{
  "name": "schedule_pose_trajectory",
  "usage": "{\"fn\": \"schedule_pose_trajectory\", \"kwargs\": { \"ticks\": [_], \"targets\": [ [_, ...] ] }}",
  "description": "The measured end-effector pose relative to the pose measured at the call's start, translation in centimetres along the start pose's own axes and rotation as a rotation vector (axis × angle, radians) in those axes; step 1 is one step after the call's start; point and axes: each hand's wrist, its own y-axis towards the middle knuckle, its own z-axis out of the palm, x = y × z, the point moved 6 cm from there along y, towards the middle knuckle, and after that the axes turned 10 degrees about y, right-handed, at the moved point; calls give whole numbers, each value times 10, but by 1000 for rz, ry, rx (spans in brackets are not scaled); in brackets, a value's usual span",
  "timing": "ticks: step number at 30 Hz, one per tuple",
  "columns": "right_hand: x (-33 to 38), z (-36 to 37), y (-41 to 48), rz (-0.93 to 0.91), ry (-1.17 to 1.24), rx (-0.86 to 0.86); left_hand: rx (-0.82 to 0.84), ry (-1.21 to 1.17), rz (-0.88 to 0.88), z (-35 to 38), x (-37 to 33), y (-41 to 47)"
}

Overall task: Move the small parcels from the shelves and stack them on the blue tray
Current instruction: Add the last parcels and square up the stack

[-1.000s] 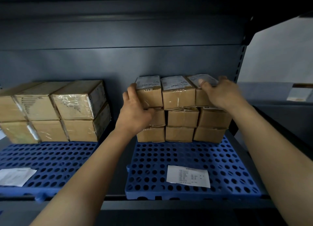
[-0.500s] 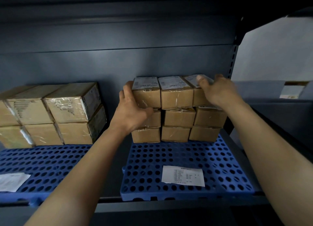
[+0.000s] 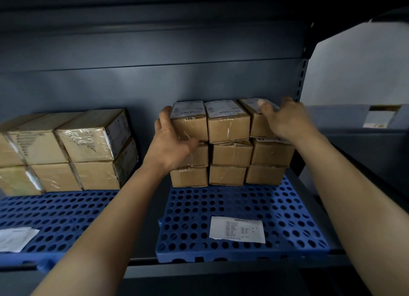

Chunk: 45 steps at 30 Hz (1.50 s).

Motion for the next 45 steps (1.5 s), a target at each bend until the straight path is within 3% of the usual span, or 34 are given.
{"fn": "schedule_pose_trajectory", "kwargs": {
  "ticks": [23, 34, 45],
  "targets": [
    [-5, 0, 3, 55, 20, 61, 32, -183, -6, 0, 10, 15],
    [-14, 0, 7, 44, 237, 48, 59, -263, -77, 3, 14, 10],
    [-8, -2, 8, 37, 154, -3, 54, -269, -82, -2, 19, 11]
  ]
}}
